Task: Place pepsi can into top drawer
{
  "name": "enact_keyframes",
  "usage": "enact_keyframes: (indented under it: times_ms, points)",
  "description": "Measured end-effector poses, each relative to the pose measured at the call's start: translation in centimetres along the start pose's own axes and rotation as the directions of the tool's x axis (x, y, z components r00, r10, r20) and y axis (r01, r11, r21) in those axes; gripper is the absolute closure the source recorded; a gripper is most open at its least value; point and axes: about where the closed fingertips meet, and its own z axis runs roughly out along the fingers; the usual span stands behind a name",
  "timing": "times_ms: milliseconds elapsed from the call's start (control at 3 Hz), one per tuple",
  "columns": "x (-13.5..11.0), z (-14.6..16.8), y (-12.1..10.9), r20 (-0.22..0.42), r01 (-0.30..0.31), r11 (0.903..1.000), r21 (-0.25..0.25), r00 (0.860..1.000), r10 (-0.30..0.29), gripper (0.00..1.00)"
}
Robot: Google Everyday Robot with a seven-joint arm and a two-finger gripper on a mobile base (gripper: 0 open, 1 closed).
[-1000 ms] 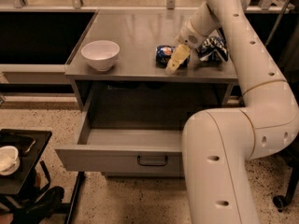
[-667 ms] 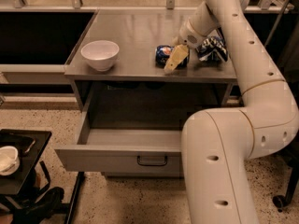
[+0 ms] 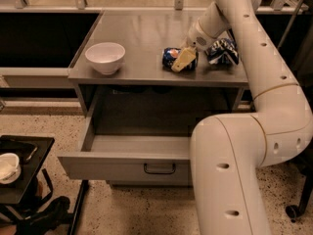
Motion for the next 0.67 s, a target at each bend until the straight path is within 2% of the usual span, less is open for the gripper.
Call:
enact_keyframes:
  times_ms: [333,667]
  points:
    - [-0.3,-0.9,0.2,0.001,0.012,0.9999,0.007,1.000,-0.012,0.88]
    - [-0.9,-4.5,1.8,0.007,0.051,0.9986,0.014,0.999,-0.051,1.00]
